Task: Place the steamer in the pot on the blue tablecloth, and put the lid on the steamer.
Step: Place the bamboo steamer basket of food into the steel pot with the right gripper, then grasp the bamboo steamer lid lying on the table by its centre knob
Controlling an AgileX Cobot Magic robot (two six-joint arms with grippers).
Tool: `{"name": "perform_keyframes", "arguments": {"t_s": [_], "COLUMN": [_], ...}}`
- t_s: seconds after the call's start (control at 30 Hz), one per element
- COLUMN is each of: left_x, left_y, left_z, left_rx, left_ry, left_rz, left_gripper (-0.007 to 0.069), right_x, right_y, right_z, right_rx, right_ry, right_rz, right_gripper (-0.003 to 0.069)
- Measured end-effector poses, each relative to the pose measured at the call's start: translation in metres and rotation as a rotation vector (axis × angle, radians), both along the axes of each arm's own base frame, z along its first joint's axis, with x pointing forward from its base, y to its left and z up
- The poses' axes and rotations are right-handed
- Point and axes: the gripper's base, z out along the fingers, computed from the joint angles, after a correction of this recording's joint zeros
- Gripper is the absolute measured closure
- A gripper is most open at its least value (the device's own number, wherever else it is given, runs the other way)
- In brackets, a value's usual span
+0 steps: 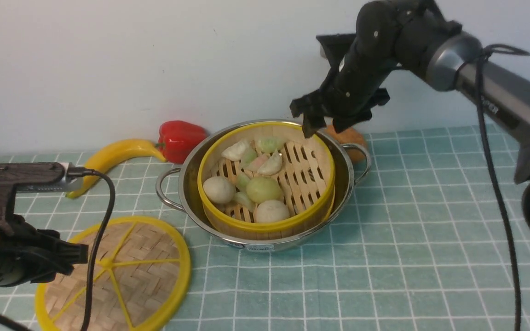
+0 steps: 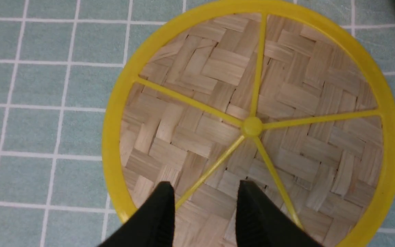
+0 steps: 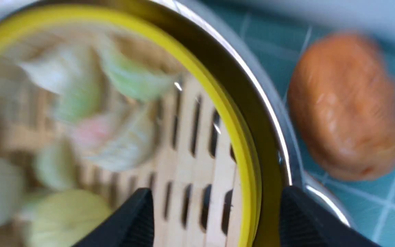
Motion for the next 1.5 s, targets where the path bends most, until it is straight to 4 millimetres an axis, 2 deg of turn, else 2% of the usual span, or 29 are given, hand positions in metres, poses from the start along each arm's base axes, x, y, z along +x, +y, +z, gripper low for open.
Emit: {"name": "perform_keyframes", "arguments": {"t_s": [0.03,0.07,0.2,0.23,0.27,0.3,0.33,0.4,0.47,0.5,0.53,0.6,0.63,0.7,0.8,0.83,0.9,1.0,1.17,1.27,1.33,1.43,1.5], "left_x": [0.003,0.010,0.031,0.041,0.042,0.049,0.050,0.060,0.063,0.065,0.066,0.068,0.068,0.070,0.071,0.071,0.071,0.069,0.066,0.064,0.068,0.075,0.083], "left_y": [0.000,-0.001,-0.002,-0.003,-0.003,-0.004,-0.004,-0.005,-0.005,-0.005,-0.005,-0.006,-0.006,-0.006,-0.006,-0.006,-0.006,-0.006,-0.001,0.016,0.026,0.027,0.018], "left_z": [-0.001,-0.004,-0.011,-0.014,-0.015,-0.018,-0.018,-0.026,-0.032,-0.037,-0.040,-0.048,-0.049,-0.056,-0.061,-0.062,-0.062,-0.062,-0.056,-0.029,0.003,0.041,0.063], "left_rx": [-0.002,-0.018,-0.053,-0.070,-0.073,-0.083,-0.085,-0.101,-0.107,-0.108,-0.109,-0.111,-0.111,-0.118,-0.122,-0.122,-0.124,-0.126,-0.101,-0.028,0.044,0.089,0.098], "left_ry": [0.001,0.009,0.028,0.041,0.042,0.061,0.065,0.114,0.145,0.169,0.182,0.210,0.215,0.237,0.253,0.254,0.259,0.275,0.323,0.349,0.305,0.228,0.172], "left_rz": [0.001,0.007,0.013,0.016,0.018,0.016,0.014,0.014,0.015,0.013,0.014,0.014,0.015,0.019,0.022,0.022,0.023,0.022,0.017,0.038,0.049,0.041,0.010], "left_gripper": [0.0382,0.0382,0.0381,0.0381,0.0381,0.0381,0.0381,0.0381,0.0381,0.0381,0.0381,0.0381,0.0381,0.0381,0.0389,0.0391,0.0459,0.0513,0.0511,0.0511,0.0511,0.0511,0.0511], "right_x": [-0.001,-0.011,-0.042,-0.059,-0.061,-0.082,-0.087,-0.123,-0.145,-0.164,-0.173,-0.203,-0.206,-0.236,-0.266,-0.266,-0.281,-0.288,-0.290,-0.301,-0.315,-0.330,-0.344], "right_y": [-0.001,-0.005,-0.019,-0.027,-0.028,-0.037,-0.039,-0.054,-0.063,-0.071,-0.075,-0.088,-0.089,-0.102,-0.116,-0.116,-0.122,-0.126,-0.136,-0.153,-0.166,-0.177,-0.185], "right_z": [0.004,0.034,0.107,0.137,0.141,0.173,0.180,0.222,0.244,0.262,0.269,0.292,0.294,0.313,0.330,0.330,0.333,0.328,0.312,0.302,0.295,0.290,0.285], "right_rx": [0.003,0.022,0.081,0.104,0.107,0.131,0.138,0.188,0.217,0.240,0.251,0.277,0.279,0.303,0.323,0.323,0.320,0.300,0.190,0.070,0.003,-0.026,-0.029], "right_ry": [-0.008,-0.066,-0.211,-0.275,-0.284,-0.354,-0.371,-0.466,-0.519,-0.564,-0.583,-0.654,-0.660,-0.729,-0.796,-0.796,-0.815,-0.800,-0.775,-0.785,-0.798,-0.806,-0.808], "right_rz": [0.001,0.004,0.009,0.014,0.015,0.021,0.022,0.028,0.031,0.034,0.036,0.046,0.048,0.053,0.057,0.057,0.063,0.062,0.013,-0.046,-0.084,-0.118,-0.139], "right_gripper": [0.0180,0.0178,0.0175,0.0176,0.0176,0.0176,0.0176,0.0176,0.0176,0.0176,0.0176,0.0176,0.0176,0.0176,0.0176,0.0176,0.0176,0.0176,0.0176,0.0176,0.0176,0.0176,0.0176]}}
